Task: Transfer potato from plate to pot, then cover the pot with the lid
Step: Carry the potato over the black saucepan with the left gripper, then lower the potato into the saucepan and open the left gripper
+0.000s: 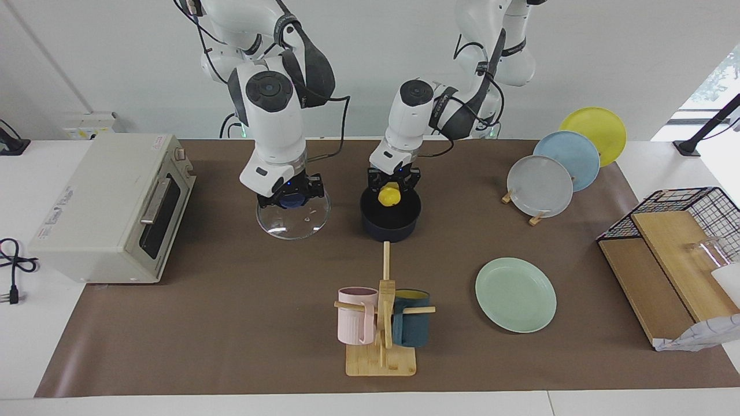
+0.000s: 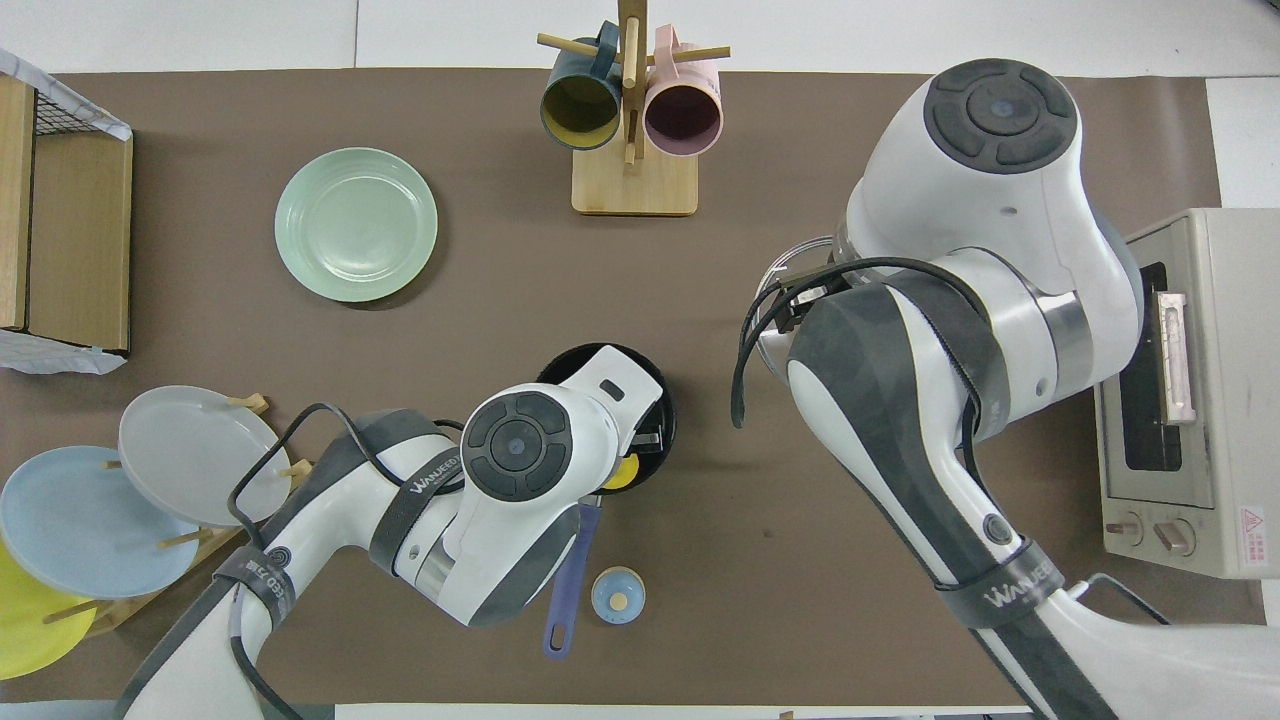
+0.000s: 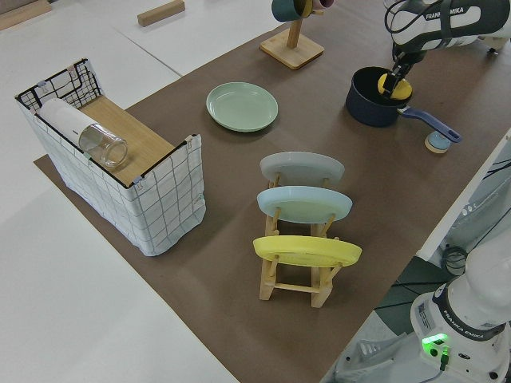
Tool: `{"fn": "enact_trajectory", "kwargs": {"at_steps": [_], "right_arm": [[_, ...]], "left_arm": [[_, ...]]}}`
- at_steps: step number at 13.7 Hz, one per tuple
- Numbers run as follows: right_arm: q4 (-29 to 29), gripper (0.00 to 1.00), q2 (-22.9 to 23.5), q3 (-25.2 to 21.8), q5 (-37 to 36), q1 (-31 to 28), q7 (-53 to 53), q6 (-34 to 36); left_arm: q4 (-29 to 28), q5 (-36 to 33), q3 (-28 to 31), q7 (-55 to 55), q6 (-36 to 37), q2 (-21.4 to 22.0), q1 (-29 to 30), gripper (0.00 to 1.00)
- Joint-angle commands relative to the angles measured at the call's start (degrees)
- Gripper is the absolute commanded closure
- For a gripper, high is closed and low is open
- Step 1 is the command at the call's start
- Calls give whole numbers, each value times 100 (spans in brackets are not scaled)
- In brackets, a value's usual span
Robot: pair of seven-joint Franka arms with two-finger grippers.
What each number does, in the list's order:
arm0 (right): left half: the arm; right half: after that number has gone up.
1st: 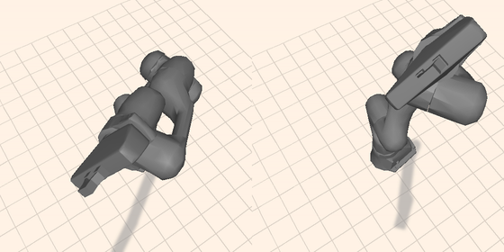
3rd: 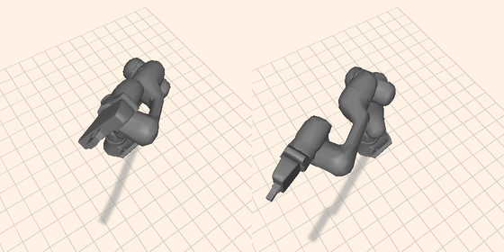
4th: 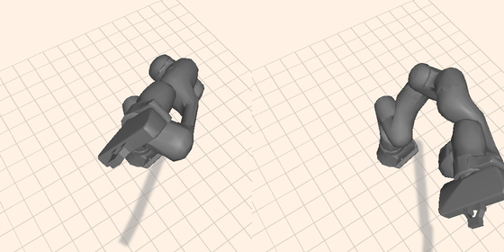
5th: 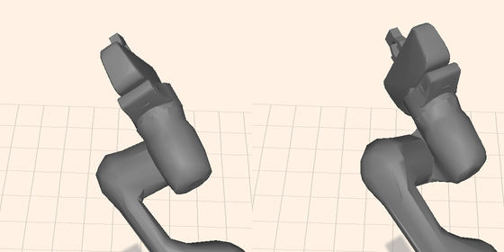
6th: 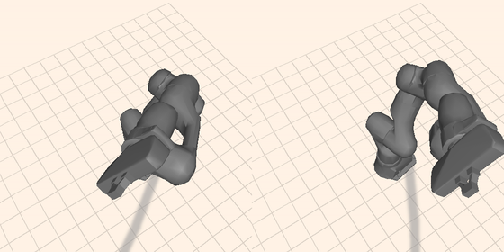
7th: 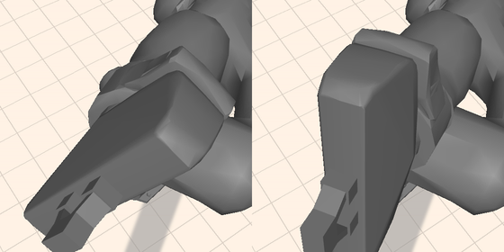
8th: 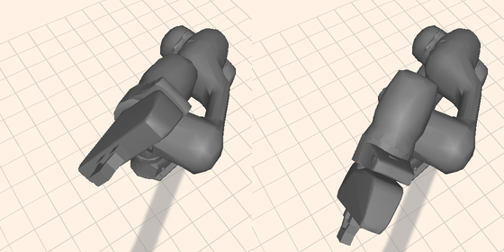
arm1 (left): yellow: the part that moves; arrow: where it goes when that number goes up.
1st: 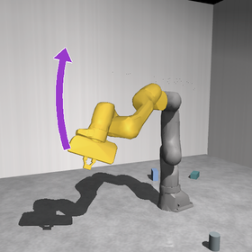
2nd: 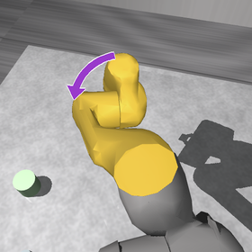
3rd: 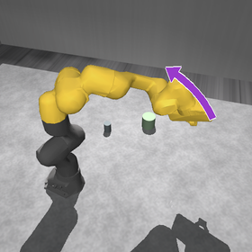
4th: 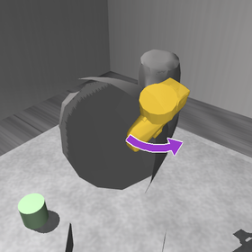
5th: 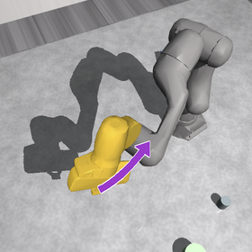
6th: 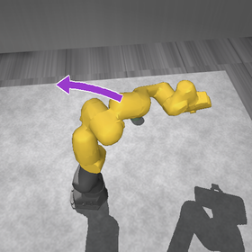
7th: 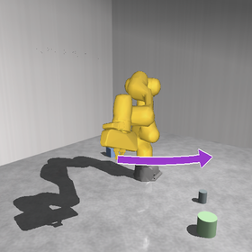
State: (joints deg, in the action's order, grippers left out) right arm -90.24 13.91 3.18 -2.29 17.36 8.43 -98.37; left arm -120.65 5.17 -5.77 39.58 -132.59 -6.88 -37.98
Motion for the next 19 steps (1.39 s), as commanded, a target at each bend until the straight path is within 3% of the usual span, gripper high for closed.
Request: {"fn": "enact_trajectory", "kwargs": {"at_steps": [1,7,16,17,18,19], "right_arm": [[-107,100,-108,52,-9,-58,0,-104],[-107,100,-108,52,-9,-58,-8,-104],[-99,100,-108,52,9,-66,0,-104],[-107,100,-108,52,18,-75,-8,-104],[-107,100,-108,52,9,-75,-8,-104],[-107,100,-108,52,9,-66,0,-95]], "left_arm": [[-126,-279,111,-3,-476,-189,-104,100],[-160,-447,111,-3,-601,-471,-121,100],[-284,-464,111,-73,-584,-516,-280,100],[-284,-464,111,-134,-575,-516,-271,75],[-258,-464,111,-144,-575,-524,-254,32],[-223,-464,111,-152,-566,-524,-201,12]]}}
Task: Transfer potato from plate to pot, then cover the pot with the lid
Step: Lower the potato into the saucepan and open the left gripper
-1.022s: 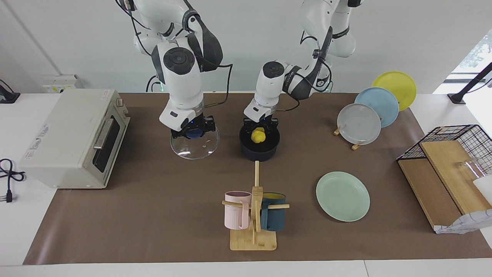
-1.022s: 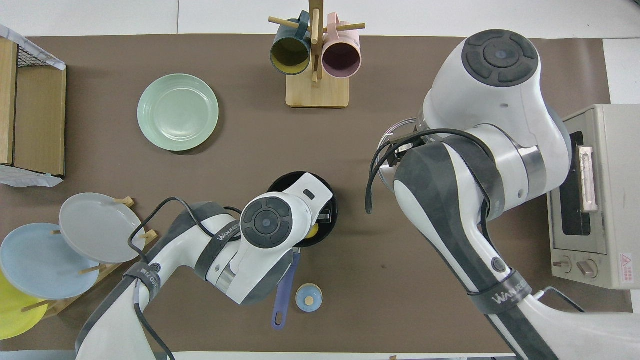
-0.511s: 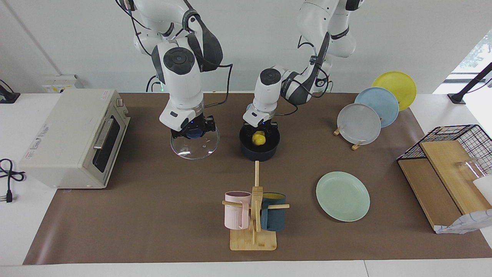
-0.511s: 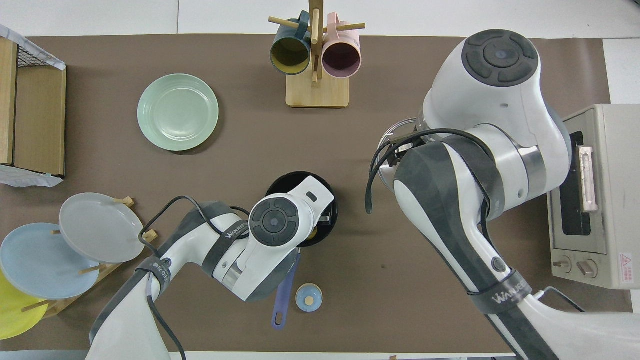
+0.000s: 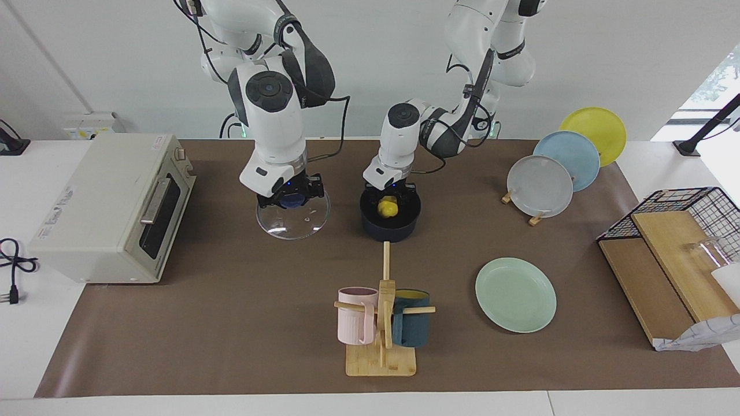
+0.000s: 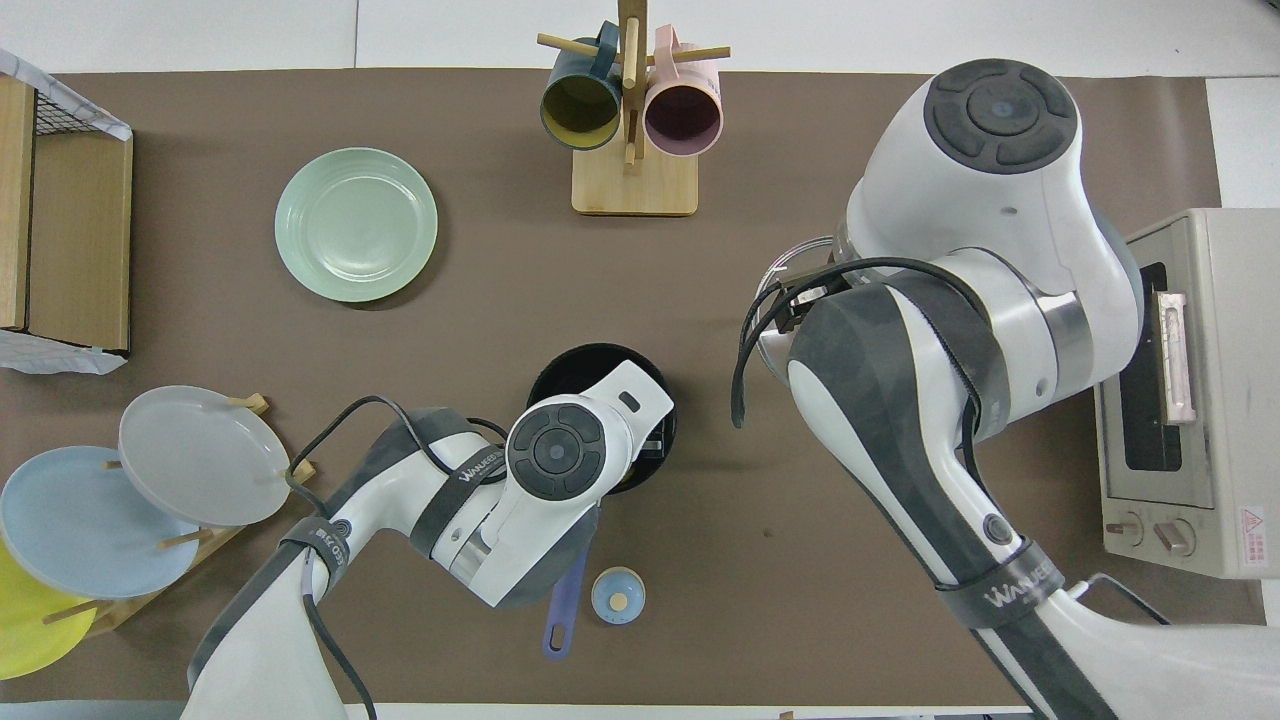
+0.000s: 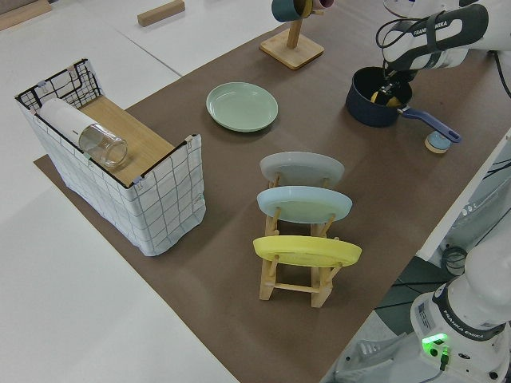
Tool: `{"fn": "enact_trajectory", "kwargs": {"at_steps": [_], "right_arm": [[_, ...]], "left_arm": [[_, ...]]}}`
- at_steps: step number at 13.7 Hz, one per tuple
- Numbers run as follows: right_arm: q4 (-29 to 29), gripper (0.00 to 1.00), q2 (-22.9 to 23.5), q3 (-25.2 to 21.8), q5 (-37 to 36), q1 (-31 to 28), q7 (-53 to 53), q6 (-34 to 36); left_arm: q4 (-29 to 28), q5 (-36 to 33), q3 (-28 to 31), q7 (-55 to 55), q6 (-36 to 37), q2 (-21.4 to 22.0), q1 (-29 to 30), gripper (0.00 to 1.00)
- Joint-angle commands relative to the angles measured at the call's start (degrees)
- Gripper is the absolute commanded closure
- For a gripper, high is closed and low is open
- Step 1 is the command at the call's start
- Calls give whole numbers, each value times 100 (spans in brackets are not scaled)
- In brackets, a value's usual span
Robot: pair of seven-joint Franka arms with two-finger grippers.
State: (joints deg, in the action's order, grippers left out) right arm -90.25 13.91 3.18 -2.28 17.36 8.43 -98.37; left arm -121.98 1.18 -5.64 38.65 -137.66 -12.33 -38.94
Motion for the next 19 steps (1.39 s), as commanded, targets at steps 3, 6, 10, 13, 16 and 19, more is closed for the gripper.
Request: {"fn": "enact_trajectory", "kwargs": {"at_steps": [3,6,10,13,16,19], "right_arm": [[-107,100,-117,52,9,-66,9,-104],[-107,100,-108,52,9,-66,-8,-104],[-98,100,-108,52,9,-57,18,-104],[-72,100,-100,60,78,-22,79,-139],[-80,100,-91,78,237,504,894,-515],[-19,100,-38,78,211,1110,1737,-709]], "left_arm": [[-10,-56,115,-147,19,73,-78,0],[296,-56,115,-182,474,134,36,0],[1087,5,98,-332,1625,388,404,0],[1886,242,115,-901,2636,635,948,0],[2274,251,142,-1717,3287,898,1729,0],[2503,251,151,-2754,3859,1162,2573,0]]}}
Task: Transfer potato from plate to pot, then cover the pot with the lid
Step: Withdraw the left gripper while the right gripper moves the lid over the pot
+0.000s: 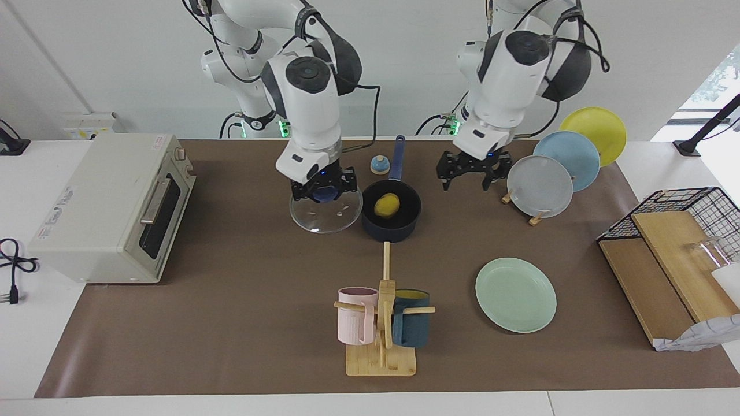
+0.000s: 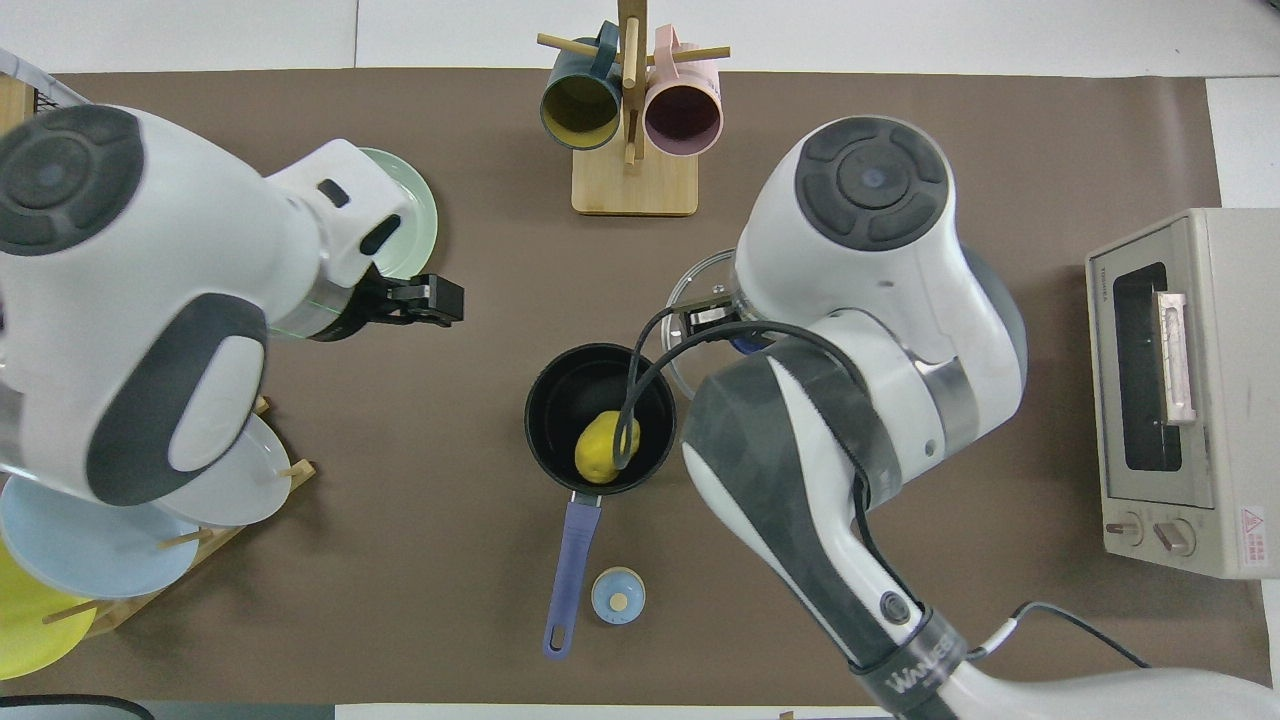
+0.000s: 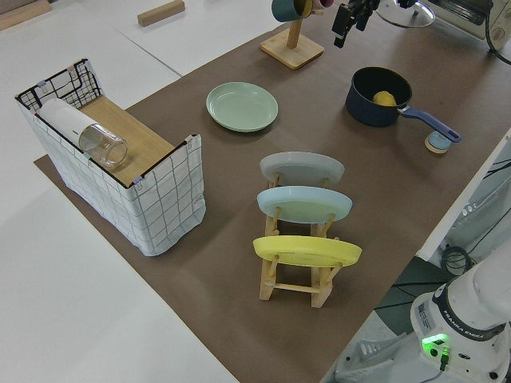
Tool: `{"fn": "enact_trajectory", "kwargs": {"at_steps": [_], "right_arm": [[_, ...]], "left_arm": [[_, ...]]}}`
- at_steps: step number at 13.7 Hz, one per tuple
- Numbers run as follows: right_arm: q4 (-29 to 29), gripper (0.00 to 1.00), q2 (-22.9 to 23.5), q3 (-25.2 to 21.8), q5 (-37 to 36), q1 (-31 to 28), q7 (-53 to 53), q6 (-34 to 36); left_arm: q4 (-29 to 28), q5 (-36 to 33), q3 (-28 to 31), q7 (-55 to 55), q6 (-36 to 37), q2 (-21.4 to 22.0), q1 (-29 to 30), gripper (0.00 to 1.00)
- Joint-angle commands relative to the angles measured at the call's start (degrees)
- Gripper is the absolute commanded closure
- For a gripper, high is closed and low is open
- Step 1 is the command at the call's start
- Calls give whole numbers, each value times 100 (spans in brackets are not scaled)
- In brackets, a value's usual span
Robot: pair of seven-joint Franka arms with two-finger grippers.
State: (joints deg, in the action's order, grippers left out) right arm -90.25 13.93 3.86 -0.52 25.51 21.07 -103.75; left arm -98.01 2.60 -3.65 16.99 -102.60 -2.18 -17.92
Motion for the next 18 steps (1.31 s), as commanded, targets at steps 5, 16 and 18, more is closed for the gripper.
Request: {"fn": "enact_trajectory", "kwargs": {"at_steps": [5,16,18], "right_arm": [[562,100,883,0,-97,1218,1741,-399],[-238,100,849,18,-124,1264,1848,-1121],[-369,100,822,18,-124,1264,1848,-1243]], "left_arm": [[98,100,-57,-1505,408,297,1290,0],[89,30,75,-1471,408,438,1396,0],[124,-118,144,-1479,565,516,1387,0]]}}
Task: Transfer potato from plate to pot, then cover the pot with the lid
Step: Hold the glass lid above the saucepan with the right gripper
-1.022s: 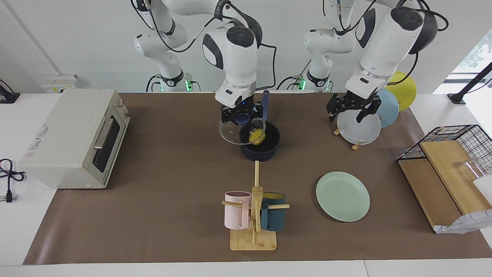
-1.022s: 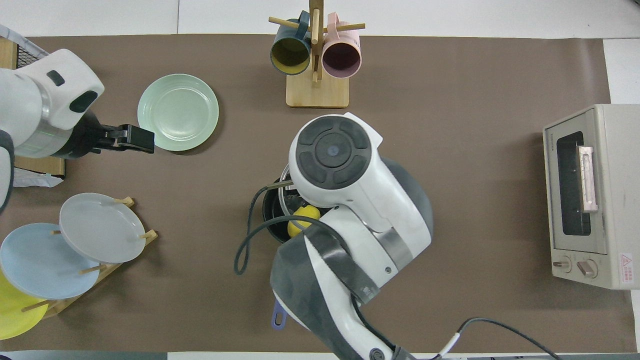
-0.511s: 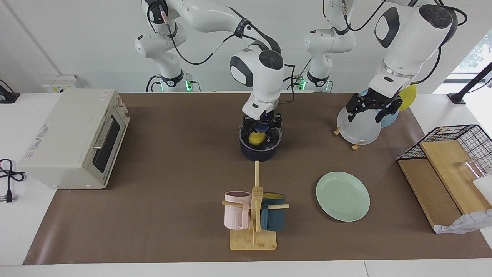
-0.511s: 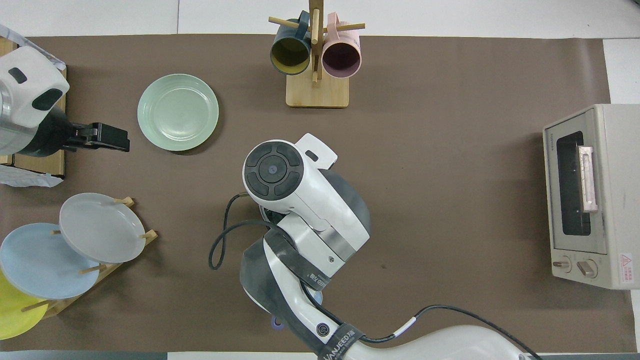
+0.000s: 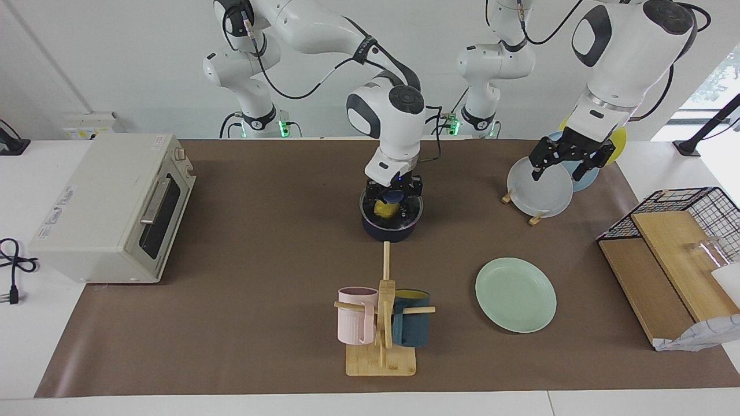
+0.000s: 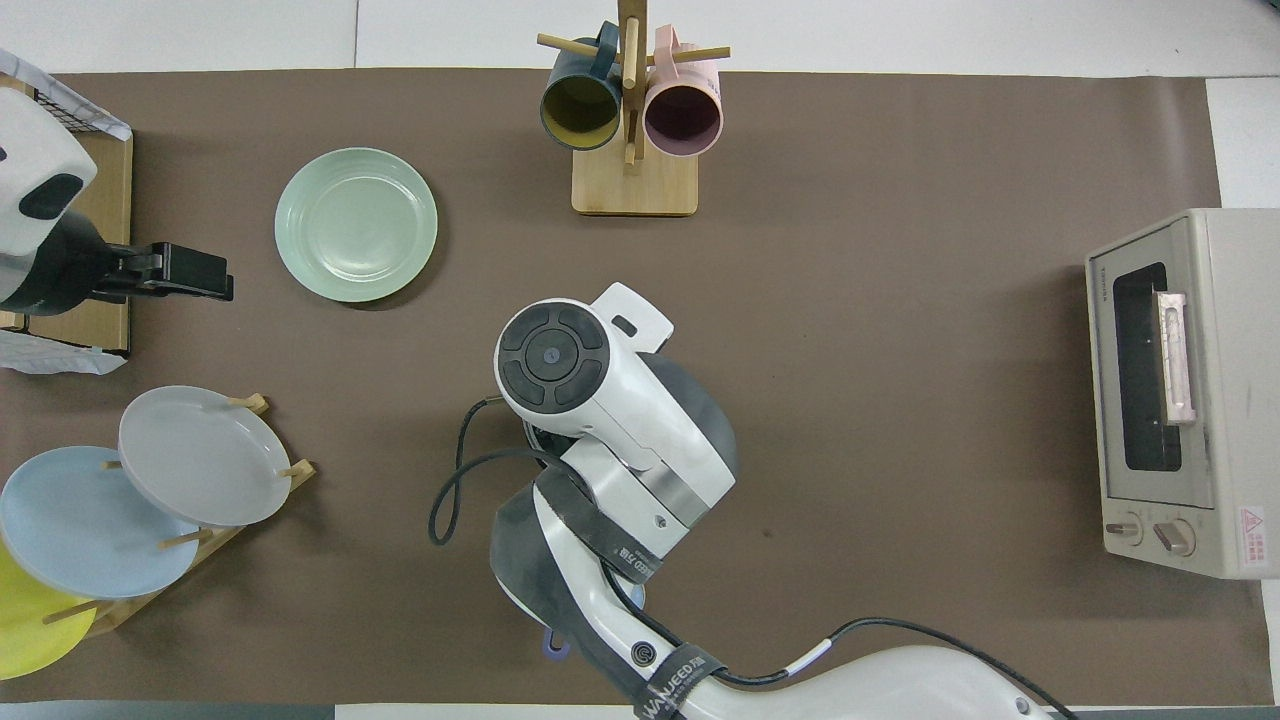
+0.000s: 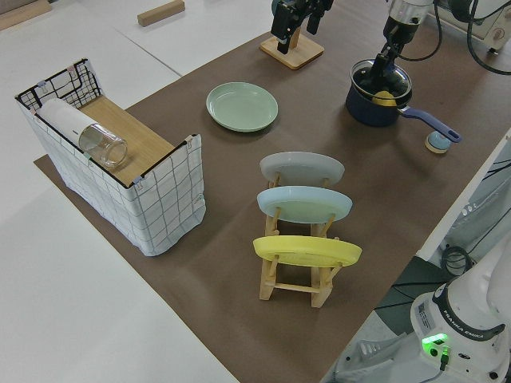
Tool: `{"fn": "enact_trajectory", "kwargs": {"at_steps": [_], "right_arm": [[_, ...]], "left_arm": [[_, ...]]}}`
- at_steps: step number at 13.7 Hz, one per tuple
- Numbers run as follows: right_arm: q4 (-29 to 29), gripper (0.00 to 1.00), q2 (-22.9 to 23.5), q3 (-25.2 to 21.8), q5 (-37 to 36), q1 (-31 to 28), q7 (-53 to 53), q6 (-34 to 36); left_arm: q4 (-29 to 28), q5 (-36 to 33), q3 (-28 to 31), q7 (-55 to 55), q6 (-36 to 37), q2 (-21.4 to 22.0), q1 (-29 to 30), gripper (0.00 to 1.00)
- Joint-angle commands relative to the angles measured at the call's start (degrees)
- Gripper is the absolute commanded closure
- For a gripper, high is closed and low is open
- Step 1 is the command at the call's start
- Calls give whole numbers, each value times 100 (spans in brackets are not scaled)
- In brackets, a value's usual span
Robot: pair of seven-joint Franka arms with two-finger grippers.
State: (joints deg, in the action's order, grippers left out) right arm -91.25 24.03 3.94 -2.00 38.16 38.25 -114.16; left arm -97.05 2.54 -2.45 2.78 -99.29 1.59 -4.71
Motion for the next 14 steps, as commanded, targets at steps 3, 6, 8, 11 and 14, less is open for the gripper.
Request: {"fn": "enact_trajectory", "kwargs": {"at_steps": [3,6,8,11,14], "right_arm": [[-542,100,-259,10,24,7,130,-493],[-543,100,-285,10,24,8,191,-485],[-543,100,-285,19,24,16,218,-433],[-543,100,-294,19,146,16,359,-362],[-552,100,-303,19,191,16,368,-353]], "left_arm": [[414,-412,51,-76,883,131,5,0],[353,-413,51,-85,947,184,-12,0],[353,-413,60,-76,876,167,-30,0],[624,-404,78,-67,911,-79,-30,0],[740,-413,52,-50,999,-19,-38,0]]}}
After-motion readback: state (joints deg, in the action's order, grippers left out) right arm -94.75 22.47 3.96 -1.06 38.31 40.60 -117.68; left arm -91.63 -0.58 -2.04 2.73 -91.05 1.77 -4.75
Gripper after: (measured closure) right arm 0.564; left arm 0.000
